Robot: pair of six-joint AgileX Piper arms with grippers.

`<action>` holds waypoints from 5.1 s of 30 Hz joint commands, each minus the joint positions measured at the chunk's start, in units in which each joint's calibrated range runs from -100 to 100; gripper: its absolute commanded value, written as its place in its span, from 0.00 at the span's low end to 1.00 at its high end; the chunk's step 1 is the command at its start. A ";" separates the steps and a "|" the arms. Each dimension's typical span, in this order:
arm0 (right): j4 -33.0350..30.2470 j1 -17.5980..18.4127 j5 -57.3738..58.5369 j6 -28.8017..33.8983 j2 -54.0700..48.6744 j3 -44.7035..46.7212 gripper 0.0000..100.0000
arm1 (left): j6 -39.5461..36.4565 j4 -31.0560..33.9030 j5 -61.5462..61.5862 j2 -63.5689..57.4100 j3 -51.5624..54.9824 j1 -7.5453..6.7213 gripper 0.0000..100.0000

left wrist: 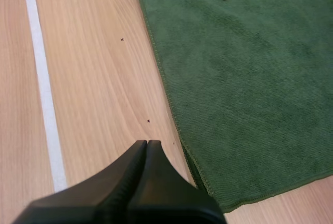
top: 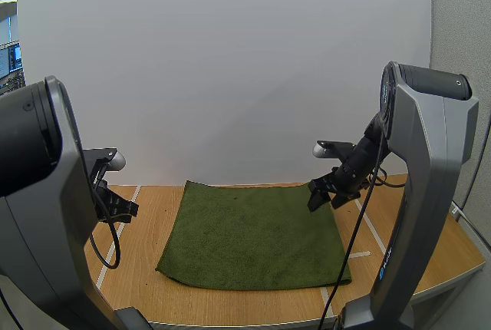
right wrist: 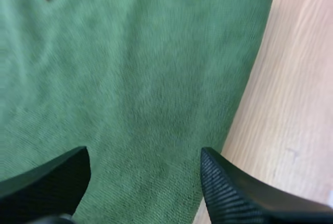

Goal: Fold the towel

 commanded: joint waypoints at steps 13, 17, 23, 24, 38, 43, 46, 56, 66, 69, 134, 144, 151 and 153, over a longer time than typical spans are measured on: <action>15.00 0.80 -5.44 -4.50 -6.64 0.09 0.00 | -0.62 -0.47 -0.24 0.93 -0.48 -8.83 0.00; 14.90 3.18 -5.87 -4.49 -5.34 0.09 0.00 | -1.56 0.08 -1.72 2.73 -0.48 -10.93 0.00; 14.90 5.54 -10.92 -4.49 -2.54 0.09 0.00 | -5.15 4.60 -7.71 7.54 -0.48 -13.90 0.00; 14.90 5.64 -12.03 -4.49 -1.82 0.09 0.00 | -5.56 5.31 -8.38 8.27 -0.48 -14.22 0.00; 12.41 5.64 -23.33 -4.49 6.98 0.09 0.00 | -6.08 9.35 -12.66 20.77 -0.48 -14.84 0.00; 11.96 5.64 -26.76 -4.49 8.44 0.09 0.00 | -8.16 14.97 -12.88 23.98 -0.48 -14.84 0.00; 11.02 5.64 -28.19 -4.49 8.84 0.09 0.00 | -9.62 17.19 -14.32 24.71 -0.07 -14.84 0.00; 10.15 5.64 -29.45 -4.49 9.66 0.09 0.00 | -9.72 18.73 -17.08 24.71 2.91 -14.84 0.00; 8.45 5.57 -29.65 -4.49 9.66 0.09 0.00 | -12.98 23.24 -16.37 24.71 3.54 -14.84 0.00; 8.45 5.57 -29.65 -4.49 9.66 0.09 0.00 | -12.68 23.32 -17.73 24.71 5.34 -14.84 0.00; 6.37 3.29 -33.88 -1.08 -4.33 -0.30 0.00 | -9.78 14.99 -26.97 9.04 9.94 -14.84 0.00; 6.11 1.65 -33.31 -1.42 -4.33 -0.30 0.00 | -10.55 8.11 -12.99 -3.41 1.09 -14.84 0.00; 6.11 1.65 -33.51 -1.53 -0.89 -1.30 0.33 | -12.62 8.00 -13.14 -8.90 -0.55 -14.84 0.00; 6.77 1.65 -33.51 -1.53 0.77 -3.04 0.60 | -12.83 8.00 -13.14 -10.34 -0.55 -14.84 0.00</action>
